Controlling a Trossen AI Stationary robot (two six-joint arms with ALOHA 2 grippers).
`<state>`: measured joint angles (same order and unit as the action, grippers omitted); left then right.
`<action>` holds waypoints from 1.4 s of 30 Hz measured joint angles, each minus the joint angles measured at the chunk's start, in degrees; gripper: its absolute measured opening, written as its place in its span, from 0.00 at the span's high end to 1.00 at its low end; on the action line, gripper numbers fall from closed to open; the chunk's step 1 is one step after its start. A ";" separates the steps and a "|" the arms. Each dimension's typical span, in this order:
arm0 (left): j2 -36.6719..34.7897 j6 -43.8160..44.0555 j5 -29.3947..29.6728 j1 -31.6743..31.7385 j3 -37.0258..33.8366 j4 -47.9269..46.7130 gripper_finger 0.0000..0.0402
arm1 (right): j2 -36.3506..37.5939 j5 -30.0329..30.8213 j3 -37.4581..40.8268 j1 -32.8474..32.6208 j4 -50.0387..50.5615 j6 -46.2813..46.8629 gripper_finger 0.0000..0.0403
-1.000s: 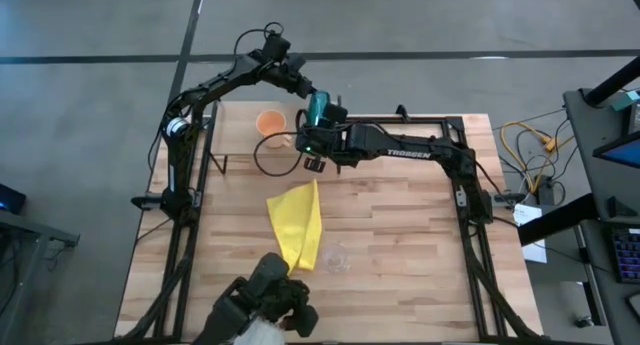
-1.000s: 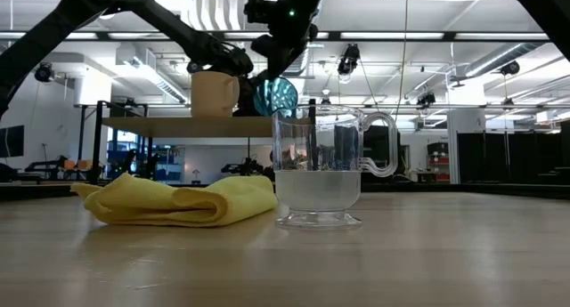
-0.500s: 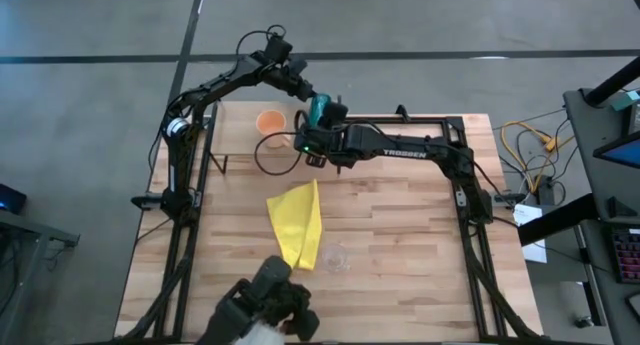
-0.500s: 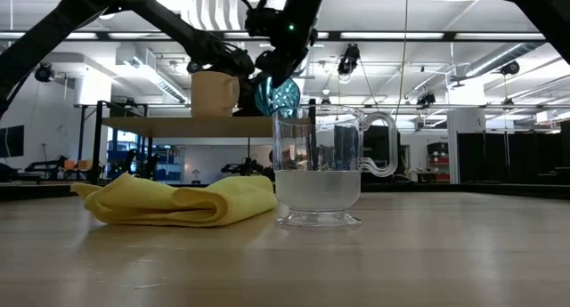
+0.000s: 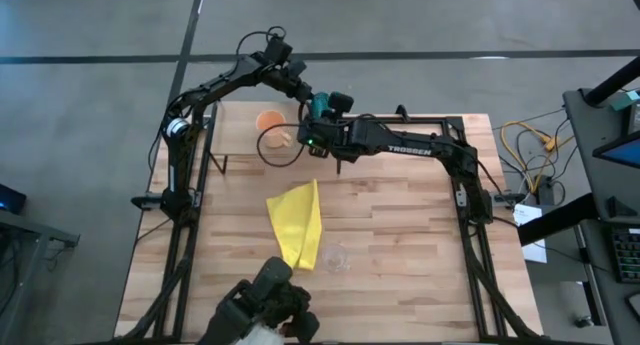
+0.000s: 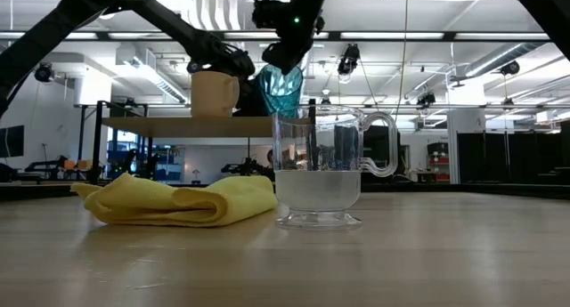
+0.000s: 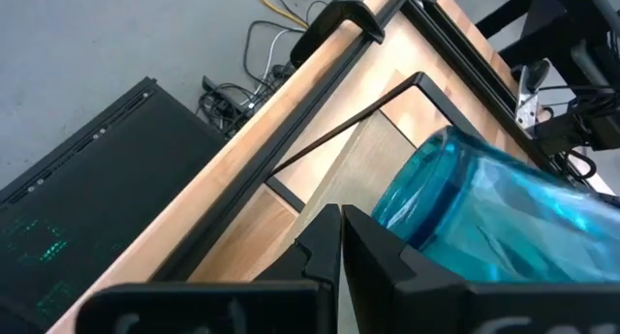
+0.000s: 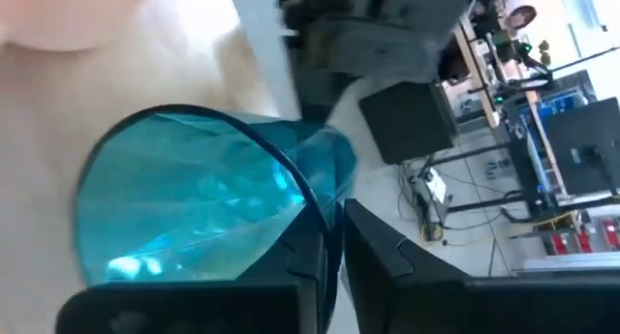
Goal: Stack small to large cups/mugs on shelf
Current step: Adjust the blue cup on the shelf
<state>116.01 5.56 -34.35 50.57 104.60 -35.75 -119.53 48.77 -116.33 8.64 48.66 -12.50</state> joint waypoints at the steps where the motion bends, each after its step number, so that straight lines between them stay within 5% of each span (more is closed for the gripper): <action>1: 0.00 0.00 0.01 0.00 0.00 -0.04 1.00 | -0.01 0.00 -0.47 -0.06 0.28 -0.46 0.96; 7: 0.00 0.00 -1.02 -0.20 0.00 -1.37 1.00 | -0.09 -0.61 -6.14 -1.89 4.74 -2.85 0.98; 14: -0.17 0.02 -0.82 -0.15 0.19 -1.41 1.00 | 0.23 -7.76 -17.98 -2.67 20.20 6.99 0.98; 22: -3.06 0.03 -0.53 -0.20 2.34 -1.16 1.00 | 3.12 -11.99 -18.50 -1.44 26.57 8.96 0.98; 42: -34.76 -0.90 2.01 -0.39 1.88 -4.10 1.00 | 8.16 -39.69 -18.65 12.25 29.32 16.58 0.98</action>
<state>81.25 4.66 -32.34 50.17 106.48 -39.85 -111.37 9.08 -134.98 20.88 77.98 4.08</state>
